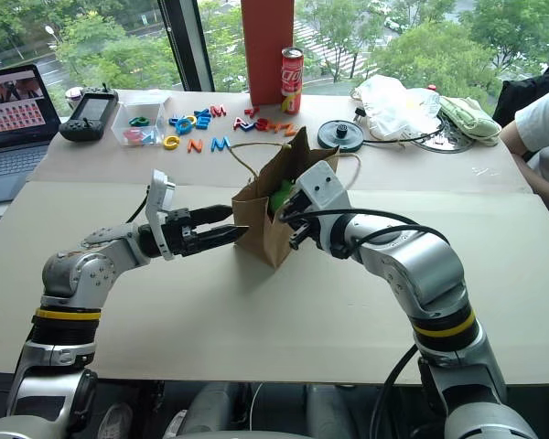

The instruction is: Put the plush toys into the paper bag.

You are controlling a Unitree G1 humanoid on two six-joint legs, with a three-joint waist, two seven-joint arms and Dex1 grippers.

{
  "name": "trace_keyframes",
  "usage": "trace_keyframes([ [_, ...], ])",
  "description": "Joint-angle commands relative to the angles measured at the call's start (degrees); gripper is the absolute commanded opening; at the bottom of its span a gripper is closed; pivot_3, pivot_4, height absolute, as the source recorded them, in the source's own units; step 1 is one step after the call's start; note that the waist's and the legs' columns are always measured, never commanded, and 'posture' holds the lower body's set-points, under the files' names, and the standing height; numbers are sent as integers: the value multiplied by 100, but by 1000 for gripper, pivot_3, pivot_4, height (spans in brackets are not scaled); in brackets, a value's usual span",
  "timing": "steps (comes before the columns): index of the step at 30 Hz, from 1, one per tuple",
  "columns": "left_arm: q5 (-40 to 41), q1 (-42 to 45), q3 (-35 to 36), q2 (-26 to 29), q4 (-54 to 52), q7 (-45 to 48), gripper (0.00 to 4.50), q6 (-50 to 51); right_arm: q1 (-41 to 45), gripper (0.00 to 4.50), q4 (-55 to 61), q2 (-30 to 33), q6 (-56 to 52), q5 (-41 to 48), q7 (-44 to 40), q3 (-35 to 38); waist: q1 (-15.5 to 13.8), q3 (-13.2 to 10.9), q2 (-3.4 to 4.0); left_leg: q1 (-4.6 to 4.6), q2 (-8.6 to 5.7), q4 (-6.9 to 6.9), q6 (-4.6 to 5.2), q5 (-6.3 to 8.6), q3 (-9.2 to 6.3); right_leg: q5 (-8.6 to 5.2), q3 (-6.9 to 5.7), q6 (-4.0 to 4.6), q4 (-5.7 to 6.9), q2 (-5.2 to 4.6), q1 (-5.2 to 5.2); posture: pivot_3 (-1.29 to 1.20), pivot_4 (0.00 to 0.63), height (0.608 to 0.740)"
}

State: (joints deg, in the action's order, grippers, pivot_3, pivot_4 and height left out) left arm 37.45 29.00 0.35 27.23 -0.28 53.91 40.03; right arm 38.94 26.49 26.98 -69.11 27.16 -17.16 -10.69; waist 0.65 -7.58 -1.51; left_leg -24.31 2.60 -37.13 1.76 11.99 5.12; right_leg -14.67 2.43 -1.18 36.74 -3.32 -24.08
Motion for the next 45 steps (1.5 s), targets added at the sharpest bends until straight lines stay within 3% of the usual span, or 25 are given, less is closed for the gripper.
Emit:
trace_keyframes([
  [1, -247, -23, -174, 6, -207, 118, 4500, -347, 174, 598, 28, -131, 2, -143, 104, 74, 3, 0, 0, 0, 1, 0, 0, 0, 0, 0, -1, 0, 0, 0, -1, 0, 150, 739],
  [9, -690, -117, -358, -198, -285, -123, 4500, -771, 232, 598, -76, -356, -39, -268, 137, 92, 7, 0, 0, 1, 2, 2, 0, 0, 1, 0, 0, 0, 2, 1, -2, 0, 150, 739],
  [23, -1854, -371, -582, -1208, -52, -1632, 4500, -1654, 214, 598, -67, -428, -45, -371, 66, 90, 6, 0, 0, 1, 2, 1, 0, 0, -1, 1, 0, 1, 3, 0, -1, 0, 150, 739],
  [31, -2025, -436, -562, -1663, -53, -2119, 4500, -1806, 217, 598, -59, -469, -61, -381, 68, 86, 7, 1, 0, 2, 3, 1, 0, 0, -2, 1, 0, 1, 4, -1, 1, 0, 150, 739],
  [36, -1983, -503, -541, -1641, -152, -2128, 2996, -1826, 197, 564, -46, -492, -96, -381, 86, 99, 8, 0, 0, 2, 4, 1, 0, 0, -2, 1, 0, 1, 4, -1, 0, 0, 150, 739],
  [44, -2222, -386, -535, -1603, 59, -2337, 195, -1910, 193, 564, -27, -544, -130, -399, 88, 101, 8, 0, 0, 2, 3, 1, 0, 0, -2, 1, 0, 0, 3, -1, 1, 0, 150, 739],
  [45, -2232, -356, -522, -1623, 91, -2355, 29, -1917, 190, 564, -28, -541, -126, -401, 85, 101, 8, 0, 0, 2, 3, 1, 0, 0, -2, 1, 0, 1, 3, -1, 1, 0, 150, 739],
])
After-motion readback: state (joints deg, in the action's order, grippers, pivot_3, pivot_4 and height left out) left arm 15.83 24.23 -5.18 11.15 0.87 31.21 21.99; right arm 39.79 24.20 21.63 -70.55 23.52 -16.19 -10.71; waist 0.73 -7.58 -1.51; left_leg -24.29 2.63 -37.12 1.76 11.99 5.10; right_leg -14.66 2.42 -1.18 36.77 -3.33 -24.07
